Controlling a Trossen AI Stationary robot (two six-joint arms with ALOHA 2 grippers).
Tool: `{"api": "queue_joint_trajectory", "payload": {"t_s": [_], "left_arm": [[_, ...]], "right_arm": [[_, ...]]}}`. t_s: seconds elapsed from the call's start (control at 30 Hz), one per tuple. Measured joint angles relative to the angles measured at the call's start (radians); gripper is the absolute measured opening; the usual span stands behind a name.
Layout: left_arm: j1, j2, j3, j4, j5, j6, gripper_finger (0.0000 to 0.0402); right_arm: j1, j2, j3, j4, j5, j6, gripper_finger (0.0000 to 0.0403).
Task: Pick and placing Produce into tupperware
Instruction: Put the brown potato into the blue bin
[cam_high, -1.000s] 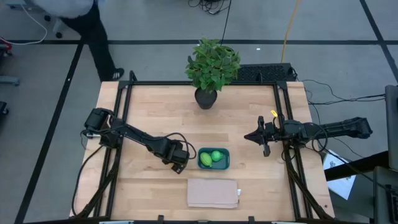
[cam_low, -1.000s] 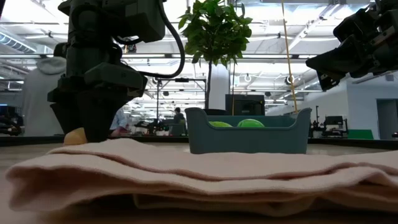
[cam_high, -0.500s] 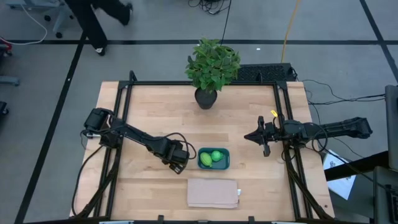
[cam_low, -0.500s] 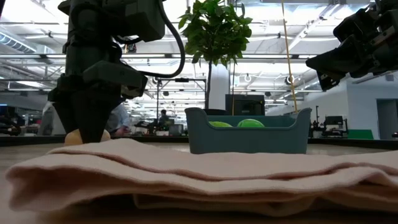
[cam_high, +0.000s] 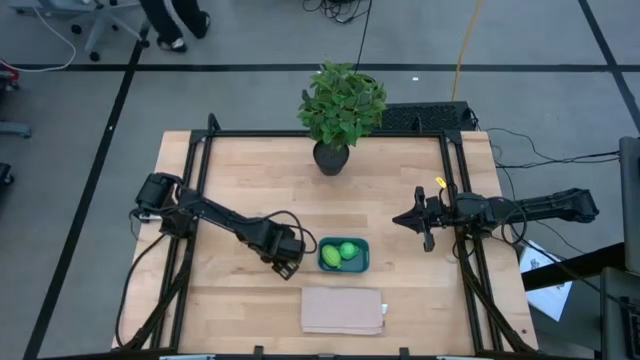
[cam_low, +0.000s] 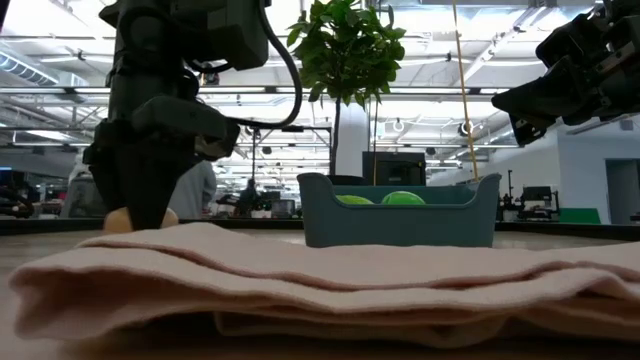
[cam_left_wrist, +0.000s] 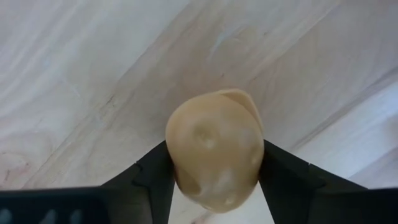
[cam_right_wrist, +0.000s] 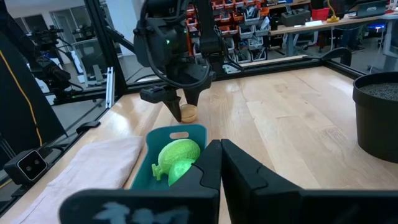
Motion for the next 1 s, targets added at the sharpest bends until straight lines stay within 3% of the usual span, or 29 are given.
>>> {"api": "queue_joint_trajectory", "payload": {"t_s": [0.37,1.0], "left_arm": [[0.028,-0.001,0.09,-0.011,0.005,0.12,0.0207],[0.072,-0.001,0.508,-0.199,-0.103,0.351,0.0208]], "right_arm": [[0.0,0.0,0.0,0.0,0.0,0.0,0.0],[0.0,0.0,0.0,0.0,0.0,0.0,0.0]]}}
